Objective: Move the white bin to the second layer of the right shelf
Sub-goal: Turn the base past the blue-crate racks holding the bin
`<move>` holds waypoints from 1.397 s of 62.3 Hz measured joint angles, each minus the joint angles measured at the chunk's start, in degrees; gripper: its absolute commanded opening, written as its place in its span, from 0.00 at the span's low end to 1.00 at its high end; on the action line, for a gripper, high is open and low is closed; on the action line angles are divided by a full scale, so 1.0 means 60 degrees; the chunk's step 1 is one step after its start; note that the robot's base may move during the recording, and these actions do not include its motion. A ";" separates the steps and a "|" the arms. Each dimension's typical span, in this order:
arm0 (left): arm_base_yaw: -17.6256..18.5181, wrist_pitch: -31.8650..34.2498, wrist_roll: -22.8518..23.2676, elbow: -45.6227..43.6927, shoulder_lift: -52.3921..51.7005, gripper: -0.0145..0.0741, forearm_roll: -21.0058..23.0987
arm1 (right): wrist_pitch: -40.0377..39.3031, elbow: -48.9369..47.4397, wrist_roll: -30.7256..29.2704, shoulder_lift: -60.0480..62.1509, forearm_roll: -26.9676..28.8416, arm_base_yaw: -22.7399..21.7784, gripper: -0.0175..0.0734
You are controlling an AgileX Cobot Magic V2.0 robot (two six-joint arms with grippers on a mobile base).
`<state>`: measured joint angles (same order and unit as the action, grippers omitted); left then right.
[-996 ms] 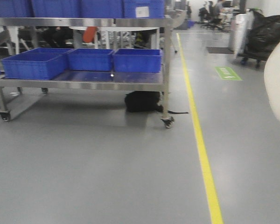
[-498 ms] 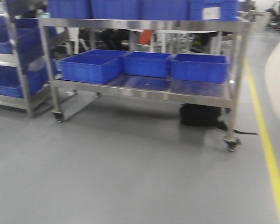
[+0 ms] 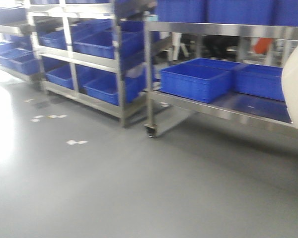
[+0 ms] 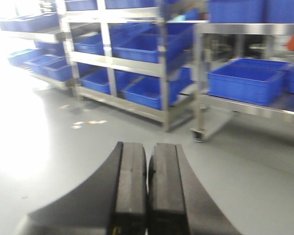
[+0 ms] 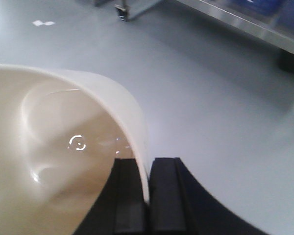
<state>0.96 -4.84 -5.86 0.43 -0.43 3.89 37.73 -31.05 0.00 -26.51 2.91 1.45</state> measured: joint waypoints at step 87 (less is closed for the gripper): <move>0.0000 0.0000 0.0000 0.0000 0.0000 0.26 0.0000 | 0.0000 0.0000 0.0000 0.0000 0.0000 0.0000 0.22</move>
<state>0.96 -4.84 -5.86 0.43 -0.43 3.89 37.73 -31.05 0.00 -26.51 2.91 1.45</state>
